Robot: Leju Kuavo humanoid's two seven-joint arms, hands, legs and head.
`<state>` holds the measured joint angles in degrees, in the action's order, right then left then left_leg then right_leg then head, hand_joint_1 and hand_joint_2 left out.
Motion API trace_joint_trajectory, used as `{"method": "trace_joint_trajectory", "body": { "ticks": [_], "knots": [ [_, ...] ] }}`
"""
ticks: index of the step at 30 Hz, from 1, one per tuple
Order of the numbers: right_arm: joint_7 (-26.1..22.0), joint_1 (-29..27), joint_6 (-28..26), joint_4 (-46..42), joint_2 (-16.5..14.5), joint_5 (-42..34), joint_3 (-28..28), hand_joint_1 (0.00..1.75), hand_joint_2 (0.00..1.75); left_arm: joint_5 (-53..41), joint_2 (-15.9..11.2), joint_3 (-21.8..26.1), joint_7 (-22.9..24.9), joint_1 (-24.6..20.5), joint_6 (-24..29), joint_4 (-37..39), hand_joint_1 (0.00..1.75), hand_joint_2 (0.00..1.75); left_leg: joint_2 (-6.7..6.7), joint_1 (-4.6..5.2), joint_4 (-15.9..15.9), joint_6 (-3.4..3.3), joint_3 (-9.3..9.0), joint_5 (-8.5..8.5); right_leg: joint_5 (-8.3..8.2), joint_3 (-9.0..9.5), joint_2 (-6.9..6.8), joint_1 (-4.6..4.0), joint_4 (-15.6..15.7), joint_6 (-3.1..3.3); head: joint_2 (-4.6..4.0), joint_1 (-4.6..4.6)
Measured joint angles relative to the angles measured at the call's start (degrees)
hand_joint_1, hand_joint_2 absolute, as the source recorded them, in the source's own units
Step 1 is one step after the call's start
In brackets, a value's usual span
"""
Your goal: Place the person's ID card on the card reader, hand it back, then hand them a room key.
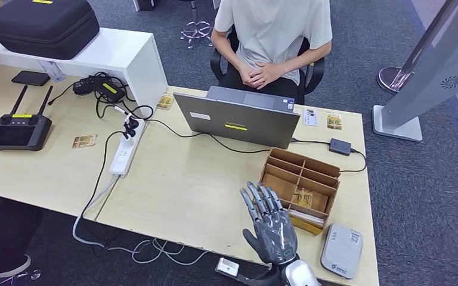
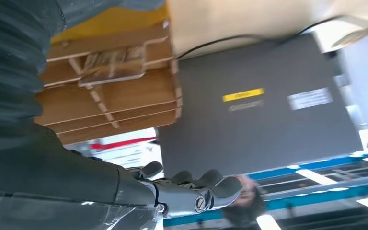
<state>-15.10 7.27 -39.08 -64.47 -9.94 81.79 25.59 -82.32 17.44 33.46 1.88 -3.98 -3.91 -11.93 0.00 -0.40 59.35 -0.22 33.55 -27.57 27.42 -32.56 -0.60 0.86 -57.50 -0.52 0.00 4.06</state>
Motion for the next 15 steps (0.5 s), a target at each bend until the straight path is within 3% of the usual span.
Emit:
{"method": "trace_joint_trajectory", "body": {
  "ticks": [15],
  "knots": [
    [-0.80, -1.38, -0.02, -1.31, -2.51, 1.33, -6.46, 0.00, 1.75, -0.29, -0.02, 0.00, 0.11, -0.01, 0.17, 0.00, 0.00, 1.75, -0.03, 0.00, 0.00, 0.00, -0.01, 0.00, -0.01, 0.00, 0.07, 0.00, 0.00, 0.00, 0.00, 0.00]
  ]
}}
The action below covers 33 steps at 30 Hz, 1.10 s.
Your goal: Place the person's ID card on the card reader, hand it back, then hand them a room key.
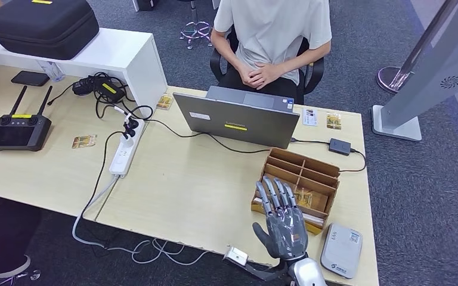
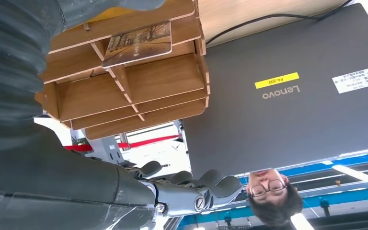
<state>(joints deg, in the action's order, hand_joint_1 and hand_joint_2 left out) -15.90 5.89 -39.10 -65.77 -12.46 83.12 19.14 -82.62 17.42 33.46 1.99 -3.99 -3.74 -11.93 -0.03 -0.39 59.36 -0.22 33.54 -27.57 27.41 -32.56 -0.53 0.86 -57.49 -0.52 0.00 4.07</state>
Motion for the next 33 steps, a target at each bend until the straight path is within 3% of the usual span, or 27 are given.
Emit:
{"method": "trace_joint_trajectory", "body": {
  "ticks": [13, 33],
  "knots": [
    [0.84, 0.14, 0.00, 1.24, -0.21, 0.23, -1.79, 0.00, 1.75, -0.44, -0.11, 0.00, 0.00, -0.03, 0.73, 0.00, 0.00, 1.75, 0.00, 0.00, 0.00, 0.00, 0.01, 0.00, 0.00, 0.00, 0.00, 0.00, 0.00, 0.00, 0.00, 0.00],
    [3.96, 3.96, 0.00, 10.32, -0.35, 1.46, -7.24, 0.00, 1.75, -1.33, -0.15, 0.00, -0.02, -0.09, 0.81, 0.00, 0.00, 1.75, 0.00, 0.00, 0.00, 0.00, 0.01, 0.00, 0.00, 0.00, 0.00, 0.00, 0.00, 0.00, 0.00, 0.00]
  ]
}}
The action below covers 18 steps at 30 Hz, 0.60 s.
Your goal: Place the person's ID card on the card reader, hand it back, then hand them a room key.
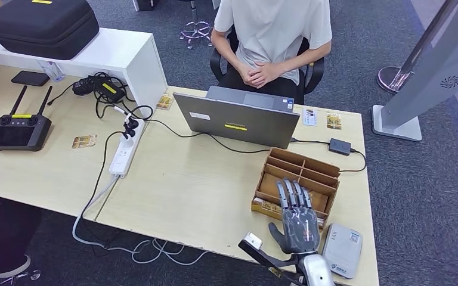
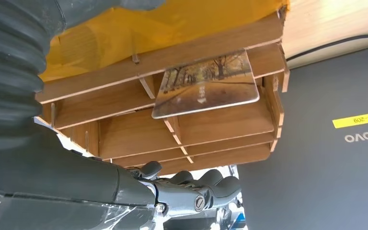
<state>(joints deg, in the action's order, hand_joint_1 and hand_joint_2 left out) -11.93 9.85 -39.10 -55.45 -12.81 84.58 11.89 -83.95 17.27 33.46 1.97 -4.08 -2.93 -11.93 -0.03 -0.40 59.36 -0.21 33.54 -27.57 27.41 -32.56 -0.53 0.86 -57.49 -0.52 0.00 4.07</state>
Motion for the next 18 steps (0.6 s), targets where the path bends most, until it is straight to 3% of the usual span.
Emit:
{"method": "trace_joint_trajectory", "body": {
  "ticks": [12, 16, 18],
  "knots": [
    [0.00, 0.27, 0.00, 1.26, -0.05, -0.03, -0.45, 0.00, 1.75, -0.03, 0.00, 0.00, 0.00, 0.00, 0.00, 0.00, 0.00, 1.75, 0.00, 0.00, 0.00, 0.00, 0.00, 0.00, 0.00, 0.00, 0.00, 0.00, 0.00, 0.00, 0.00, 0.00],
    [-0.03, 0.34, 0.00, 1.28, -0.20, -0.14, -0.62, 1.71, 1.75, -0.11, 0.00, 0.00, 0.00, 0.00, 0.02, 0.00, 0.00, 1.75, 0.00, 0.00, 0.00, 0.00, 0.00, 0.00, 0.00, 0.00, 0.00, 0.00, 0.00, 0.00, 0.00, 0.00],
    [-0.33, 0.40, 0.00, 1.29, -0.22, -0.37, -0.68, 1.75, 1.75, -0.23, 0.00, 0.00, 0.00, 0.00, 0.02, 0.00, 0.00, 1.75, 0.00, 0.00, 0.00, 0.00, 0.00, 0.00, 0.00, 0.00, 0.00, 0.00, 0.00, 0.00, 0.00, 0.00]
  ]
}}
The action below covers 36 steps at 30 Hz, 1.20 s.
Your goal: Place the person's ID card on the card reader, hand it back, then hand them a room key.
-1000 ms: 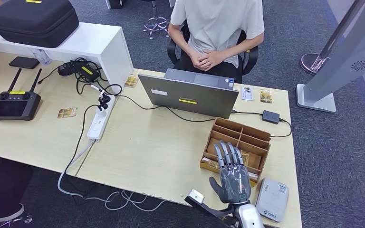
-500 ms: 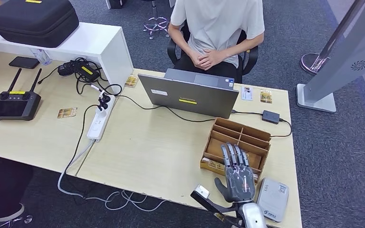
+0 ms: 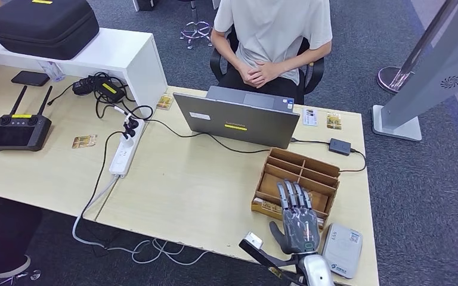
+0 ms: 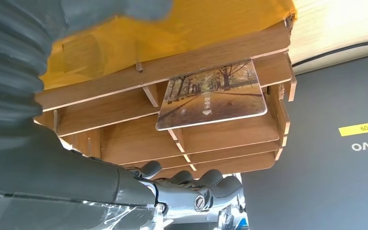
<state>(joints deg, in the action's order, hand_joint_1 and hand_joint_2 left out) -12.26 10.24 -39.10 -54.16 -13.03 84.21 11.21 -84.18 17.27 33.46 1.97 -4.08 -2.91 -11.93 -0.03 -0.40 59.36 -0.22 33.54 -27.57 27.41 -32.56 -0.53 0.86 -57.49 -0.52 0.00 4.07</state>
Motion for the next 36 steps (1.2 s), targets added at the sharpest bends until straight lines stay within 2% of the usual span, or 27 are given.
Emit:
{"method": "trace_joint_trajectory", "body": {
  "ticks": [27, 36],
  "knots": [
    [-1.22, 0.38, -0.35, 0.01, -0.89, 0.02, -1.48, 1.75, 1.75, -0.86, 0.02, -0.02, -0.49, -0.03, 1.08, 0.00, 0.00, 1.75, 0.00, 0.00, 0.00, 0.00, -0.01, 0.00, 0.00, 0.00, 0.00, 0.00, 0.00, 0.00, 0.00, 0.00],
    [-4.07, 2.98, -0.61, 4.13, -1.51, -5.75, -2.84, 1.75, 1.75, -1.14, 0.00, -0.02, -1.44, -0.03, 3.06, 0.00, 0.00, 1.75, -0.02, 0.00, 0.00, -0.01, -0.04, 0.02, -0.01, 0.03, 0.02, 0.00, 0.00, 0.00, 0.00, 0.00]
  ]
}}
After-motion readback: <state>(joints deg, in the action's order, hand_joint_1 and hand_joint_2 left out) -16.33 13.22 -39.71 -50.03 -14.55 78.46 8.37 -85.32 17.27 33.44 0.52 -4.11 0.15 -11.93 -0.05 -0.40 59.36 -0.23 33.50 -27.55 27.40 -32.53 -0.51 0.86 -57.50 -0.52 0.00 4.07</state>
